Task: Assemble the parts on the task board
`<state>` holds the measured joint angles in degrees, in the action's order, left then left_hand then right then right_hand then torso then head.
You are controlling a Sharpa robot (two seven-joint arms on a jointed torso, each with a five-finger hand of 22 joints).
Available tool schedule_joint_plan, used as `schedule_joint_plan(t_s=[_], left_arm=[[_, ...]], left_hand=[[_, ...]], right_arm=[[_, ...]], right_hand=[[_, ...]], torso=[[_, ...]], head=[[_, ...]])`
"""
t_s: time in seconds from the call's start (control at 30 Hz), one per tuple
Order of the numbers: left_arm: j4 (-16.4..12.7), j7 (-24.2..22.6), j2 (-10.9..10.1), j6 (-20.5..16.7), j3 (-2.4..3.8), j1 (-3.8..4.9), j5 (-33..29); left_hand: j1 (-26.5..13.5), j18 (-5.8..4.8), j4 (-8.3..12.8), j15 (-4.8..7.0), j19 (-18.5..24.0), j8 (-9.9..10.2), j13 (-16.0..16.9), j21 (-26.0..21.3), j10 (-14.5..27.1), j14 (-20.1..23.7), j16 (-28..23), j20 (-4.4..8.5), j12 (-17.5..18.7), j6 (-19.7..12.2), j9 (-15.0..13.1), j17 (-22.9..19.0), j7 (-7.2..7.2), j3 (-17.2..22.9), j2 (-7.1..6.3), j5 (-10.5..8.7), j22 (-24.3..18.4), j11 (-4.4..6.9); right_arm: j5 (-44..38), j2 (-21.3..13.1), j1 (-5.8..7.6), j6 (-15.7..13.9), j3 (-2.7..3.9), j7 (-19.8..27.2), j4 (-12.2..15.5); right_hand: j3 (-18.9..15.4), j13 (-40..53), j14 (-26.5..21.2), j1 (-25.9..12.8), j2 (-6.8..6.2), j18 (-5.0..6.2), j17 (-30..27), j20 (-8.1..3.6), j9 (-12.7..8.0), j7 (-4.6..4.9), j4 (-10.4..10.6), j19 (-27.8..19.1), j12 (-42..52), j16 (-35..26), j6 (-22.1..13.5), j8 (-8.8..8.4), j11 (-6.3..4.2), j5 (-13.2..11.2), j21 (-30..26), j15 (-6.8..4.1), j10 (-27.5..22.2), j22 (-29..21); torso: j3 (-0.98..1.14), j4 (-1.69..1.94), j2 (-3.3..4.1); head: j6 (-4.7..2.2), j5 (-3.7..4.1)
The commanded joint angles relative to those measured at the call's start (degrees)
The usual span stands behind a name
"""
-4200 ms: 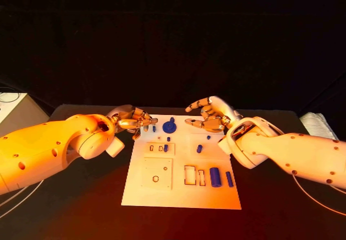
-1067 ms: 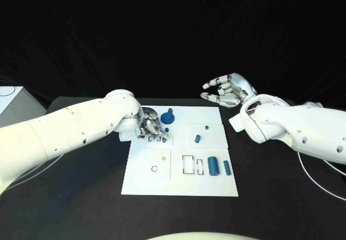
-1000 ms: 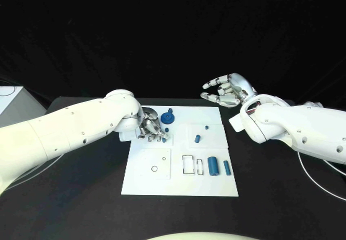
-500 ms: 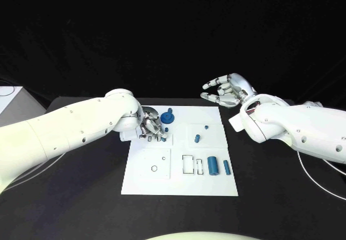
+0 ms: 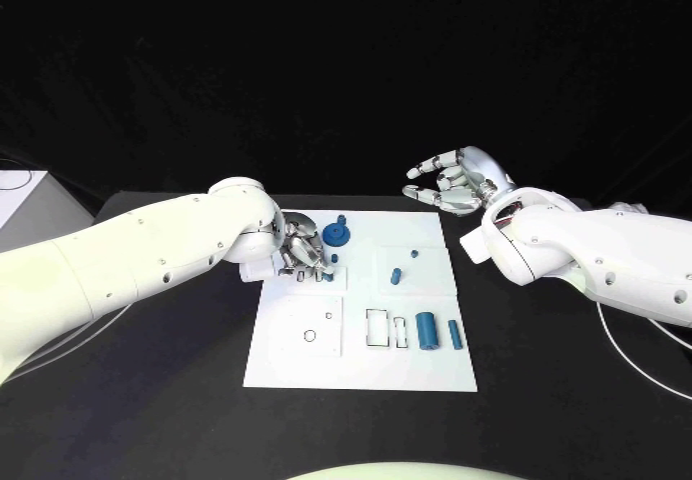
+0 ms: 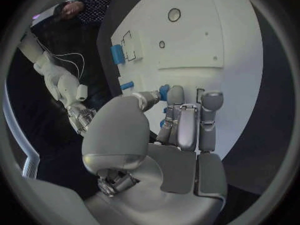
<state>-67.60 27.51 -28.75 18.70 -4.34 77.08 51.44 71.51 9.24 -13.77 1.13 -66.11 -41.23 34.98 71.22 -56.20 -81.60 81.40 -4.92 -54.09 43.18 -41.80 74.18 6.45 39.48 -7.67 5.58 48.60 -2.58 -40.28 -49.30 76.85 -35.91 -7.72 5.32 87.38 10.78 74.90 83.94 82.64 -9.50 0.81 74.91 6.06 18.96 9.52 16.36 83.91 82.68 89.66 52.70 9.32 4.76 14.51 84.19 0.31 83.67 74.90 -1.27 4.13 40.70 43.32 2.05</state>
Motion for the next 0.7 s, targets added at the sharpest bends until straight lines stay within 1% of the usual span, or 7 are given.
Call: schedule_joint_plan(t_s=[0.03, 0.13, 0.17, 0.27, 0.37, 0.57, 0.7], left_arm=[[-0.25, -0.94, -0.15, -0.60, -0.01, -0.02, -0.83], [-0.48, -1.31, -0.38, -1.55, -0.03, -0.02, -1.25], [-0.65, -1.48, -0.53, -1.99, -0.05, -0.02, -1.44], [-1.18, -1.86, -0.97, -3.18, -0.08, -0.02, -1.72], [-1.91, -2.22, -1.56, -4.74, -0.11, -0.02, -1.88], [-3.53, -2.33, -2.86, -6.78, -0.15, -0.02, -1.42], [-4.52, -2.20, -3.67, -8.04, -0.18, -0.02, -0.50]], left_hand=[[-2.32, -1.22, 10.42, -0.01, 0.00, -0.46, -0.20, 0.71, -0.50, -0.42, 0.54, -0.07, 0.08, -0.08, -0.92, 0.35, 0.37, 11.97, -0.86, 2.50, 0.57, 0.16], [-4.13, -1.30, 12.37, 0.16, -0.33, -0.81, -0.18, 1.45, -1.11, -1.23, 1.28, 0.00, -0.29, 0.69, -1.60, 1.61, 0.23, 13.53, -1.38, 7.07, 1.30, 0.32], [-4.72, -1.38, 13.13, 0.33, -0.72, -0.98, -0.14, 1.92, -1.58, -1.84, 1.88, 0.11, -0.53, 1.30, -1.83, 2.64, 0.08, 13.94, -1.77, 9.86, 1.91, 0.49], [-6.36, -1.65, 14.70, 0.81, -1.78, -0.98, -0.09, 3.20, -2.84, -3.19, 3.14, 0.52, -0.91, 2.86, -2.17, 4.88, -0.42, 14.40, -2.68, 15.61, 3.58, 1.04], [-7.60, -2.07, 16.03, 1.49, -3.39, -0.85, 2.68, 4.81, -5.95, -4.67, 4.52, 1.13, -2.93, 4.90, -2.37, 7.50, -1.17, 14.14, -3.80, 22.63, 6.02, 1.71], [-8.50, -2.37, 16.95, 2.09, -4.49, -0.55, 5.06, 5.96, -8.50, -5.80, 5.61, 1.73, -4.51, 6.55, -2.61, 9.68, -1.80, 14.05, -4.54, 26.84, 7.74, 2.34], [-8.63, -2.47, 17.10, 2.19, -4.80, -0.57, 5.47, 6.22, -8.93, -6.00, 5.82, 1.83, -4.79, 6.83, -2.70, 10.11, -1.92, 14.05, -4.68, 27.55, 8.22, 2.44]], right_arm=[[0.05, 0.02, -0.03, 0.81, 0.03, -0.03, -0.07], [0.06, 0.03, -0.05, 0.84, 0.03, -0.04, -0.12], [0.07, 0.03, -0.06, 0.86, 0.03, -0.05, -0.14], [0.10, 0.01, -0.09, 0.88, 0.02, -0.06, -0.18], [0.11, -0.04, -0.12, 0.90, 0.02, -0.06, -0.21], [0.14, -0.13, -0.18, 0.93, 0.01, -0.08, -0.28], [0.23, -0.20, -0.27, 0.94, 0.00, -0.11, -0.34]], right_hand=[[0.41, 9.24, 5.90, -0.55, -0.18, 0.96, 14.52, 0.00, -0.01, -0.06, -0.05, 3.04, -0.11, 0.02, -0.50, 0.25, -0.16, -0.22, -0.10, -0.06, -0.28, 9.19], [0.44, 9.21, 5.89, -0.60, -0.20, 0.98, 14.48, 0.00, -0.01, -0.06, -0.06, 3.00, -0.15, 0.00, -0.52, 0.27, -0.16, -0.21, -0.17, -0.06, -0.31, 9.13], [0.44, 9.21, 5.89, -0.60, -0.20, 0.98, 14.48, 0.00, -0.01, -0.06, -0.06, 3.00, -0.15, 0.00, -0.52, 0.27, -0.16, -0.21, -0.17, -0.06, -0.31, 9.13], [0.44, 9.21, 5.89, -0.60, -0.20, 0.98, 14.48, 0.00, -0.01, -0.06, -0.06, 3.00, -0.15, 0.00, -0.52, 0.27, -0.16, -0.21, -0.17, -0.06, -0.31, 9.13], [0.46, 9.25, 5.89, -0.63, -0.20, 0.97, 14.48, 0.00, -0.01, -0.06, -0.07, 3.02, -0.09, -0.01, -0.55, 0.28, -0.16, -0.20, -0.14, -0.06, -0.26, 9.16], [0.46, 9.25, 5.89, -0.63, -0.20, 0.97, 14.48, 0.00, -0.01, -0.06, -0.07, 3.02, -0.09, -0.01, -0.55, 0.28, -0.16, -0.20, -0.14, -0.06, -0.26, 9.16], [0.50, 9.21, 5.88, -0.68, -0.19, 0.96, 14.46, 0.00, -0.02, -0.06, -0.07, 3.03, -0.15, -0.02, -0.59, 0.29, -0.16, -0.20, -0.12, -0.06, -0.31, 9.18]], torso=[[0.03, 0.04, 0.02], [0.03, 0.03, 0.00], [0.01, 0.02, 0.01], [0.03, 0.04, 0.00], [0.04, 0.04, -0.02], [0.04, 0.04, 0.03], [0.05, 0.12, 0.03]], head=[[0.04, -0.06], [0.06, -0.21], [0.12, -0.23], [0.14, -0.24], [0.22, -0.44], [0.34, -0.67], [0.53, -0.85]])
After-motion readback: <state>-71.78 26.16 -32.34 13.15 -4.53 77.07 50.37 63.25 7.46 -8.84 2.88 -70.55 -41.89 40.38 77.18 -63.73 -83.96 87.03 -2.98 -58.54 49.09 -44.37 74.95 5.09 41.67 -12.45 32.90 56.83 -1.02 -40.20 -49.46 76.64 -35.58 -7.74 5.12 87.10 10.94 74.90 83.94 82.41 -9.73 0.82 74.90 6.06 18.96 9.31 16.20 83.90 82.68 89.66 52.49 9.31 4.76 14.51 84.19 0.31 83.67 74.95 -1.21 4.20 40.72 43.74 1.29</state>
